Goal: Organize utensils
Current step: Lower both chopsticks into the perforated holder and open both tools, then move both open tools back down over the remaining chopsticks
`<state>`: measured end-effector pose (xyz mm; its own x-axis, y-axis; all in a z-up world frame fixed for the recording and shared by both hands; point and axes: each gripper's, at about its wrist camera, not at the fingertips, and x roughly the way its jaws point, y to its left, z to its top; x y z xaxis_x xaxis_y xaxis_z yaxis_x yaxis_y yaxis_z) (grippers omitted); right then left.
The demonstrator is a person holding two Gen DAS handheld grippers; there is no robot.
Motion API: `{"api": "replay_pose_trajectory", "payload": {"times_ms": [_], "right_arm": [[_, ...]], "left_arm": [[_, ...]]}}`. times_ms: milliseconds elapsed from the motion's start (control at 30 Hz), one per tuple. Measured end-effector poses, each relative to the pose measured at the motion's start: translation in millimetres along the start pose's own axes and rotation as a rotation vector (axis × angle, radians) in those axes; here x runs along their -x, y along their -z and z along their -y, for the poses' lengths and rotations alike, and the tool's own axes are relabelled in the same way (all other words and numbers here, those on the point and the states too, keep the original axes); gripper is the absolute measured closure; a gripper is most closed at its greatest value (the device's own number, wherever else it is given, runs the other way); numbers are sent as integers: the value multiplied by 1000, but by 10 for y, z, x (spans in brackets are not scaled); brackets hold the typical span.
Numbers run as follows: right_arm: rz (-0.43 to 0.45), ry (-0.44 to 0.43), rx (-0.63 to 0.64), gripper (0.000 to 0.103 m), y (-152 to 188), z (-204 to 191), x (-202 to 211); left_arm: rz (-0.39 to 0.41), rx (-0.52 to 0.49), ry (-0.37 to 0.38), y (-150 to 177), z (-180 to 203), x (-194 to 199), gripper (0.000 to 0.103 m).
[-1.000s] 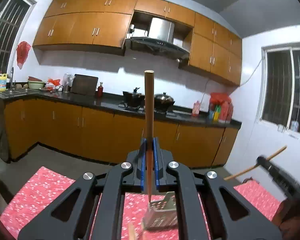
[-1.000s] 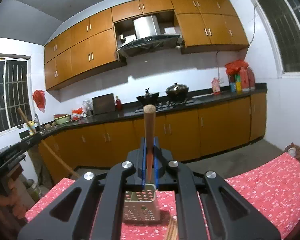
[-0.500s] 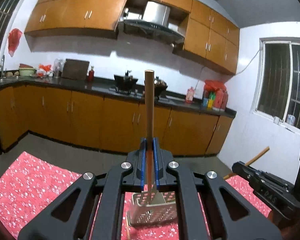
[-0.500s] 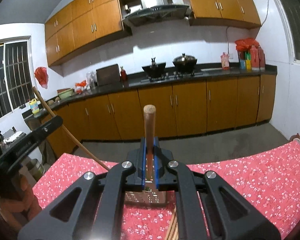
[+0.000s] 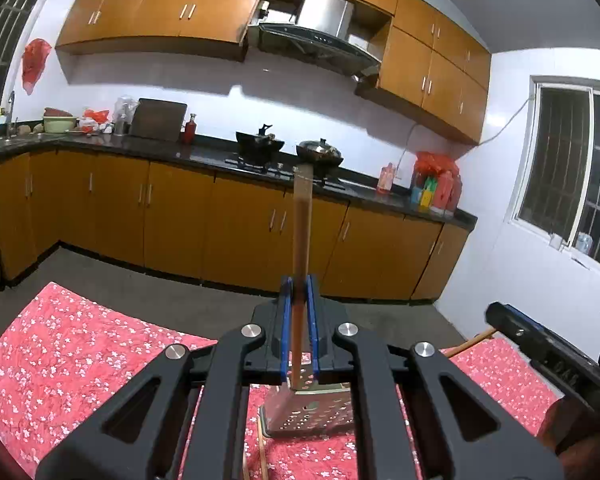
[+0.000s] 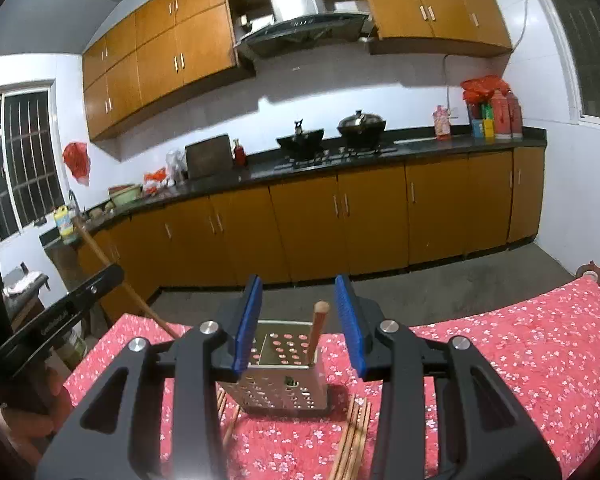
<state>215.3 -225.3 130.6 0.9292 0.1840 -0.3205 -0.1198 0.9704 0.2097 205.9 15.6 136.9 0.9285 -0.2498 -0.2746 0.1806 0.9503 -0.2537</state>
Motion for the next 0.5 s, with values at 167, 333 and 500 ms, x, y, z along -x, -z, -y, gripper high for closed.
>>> {"api": "replay_pose_trajectory", "payload": {"times_ms": [167,333,500], "right_arm": [[23,12,-32,64,32,106,172],[37,29,-12,64,105,165,292],[-35,68,-32,64,365,366,290]], "left_arm": [[-1,1,2,-23,33,-6,94],[-4,14,7,-15,18,26,94],[26,62,10,-25,-165,263,94]]}}
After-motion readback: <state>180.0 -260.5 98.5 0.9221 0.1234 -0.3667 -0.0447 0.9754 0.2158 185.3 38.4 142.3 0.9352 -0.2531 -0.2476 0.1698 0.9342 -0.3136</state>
